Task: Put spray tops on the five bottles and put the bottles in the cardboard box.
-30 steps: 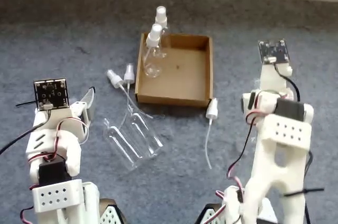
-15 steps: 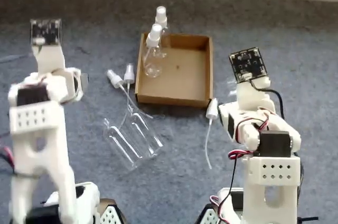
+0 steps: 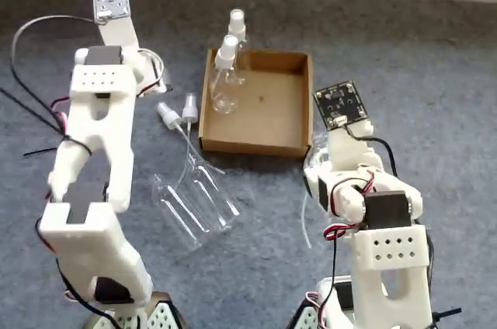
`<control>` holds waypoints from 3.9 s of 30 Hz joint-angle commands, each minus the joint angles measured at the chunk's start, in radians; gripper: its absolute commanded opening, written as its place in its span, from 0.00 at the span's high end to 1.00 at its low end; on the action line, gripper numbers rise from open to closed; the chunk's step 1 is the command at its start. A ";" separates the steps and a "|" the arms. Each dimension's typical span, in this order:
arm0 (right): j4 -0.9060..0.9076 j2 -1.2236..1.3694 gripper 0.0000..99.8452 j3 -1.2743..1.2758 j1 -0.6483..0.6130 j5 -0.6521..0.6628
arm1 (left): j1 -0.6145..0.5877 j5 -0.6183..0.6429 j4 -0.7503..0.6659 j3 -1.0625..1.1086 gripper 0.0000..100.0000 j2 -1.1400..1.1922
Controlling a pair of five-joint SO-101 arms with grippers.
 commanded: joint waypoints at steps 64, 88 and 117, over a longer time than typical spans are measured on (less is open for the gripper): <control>-0.630 -0.414 1.00 0.265 -0.443 -0.123 | 0.255 -0.109 0.563 -1.079 1.00 -0.552; -0.668 -0.704 1.00 0.545 -0.481 -0.129 | 0.656 -0.166 -0.009 -0.498 1.00 -0.522; -0.668 -0.694 1.00 0.542 -0.400 -0.199 | 0.768 -0.261 -0.281 0.671 0.93 -1.285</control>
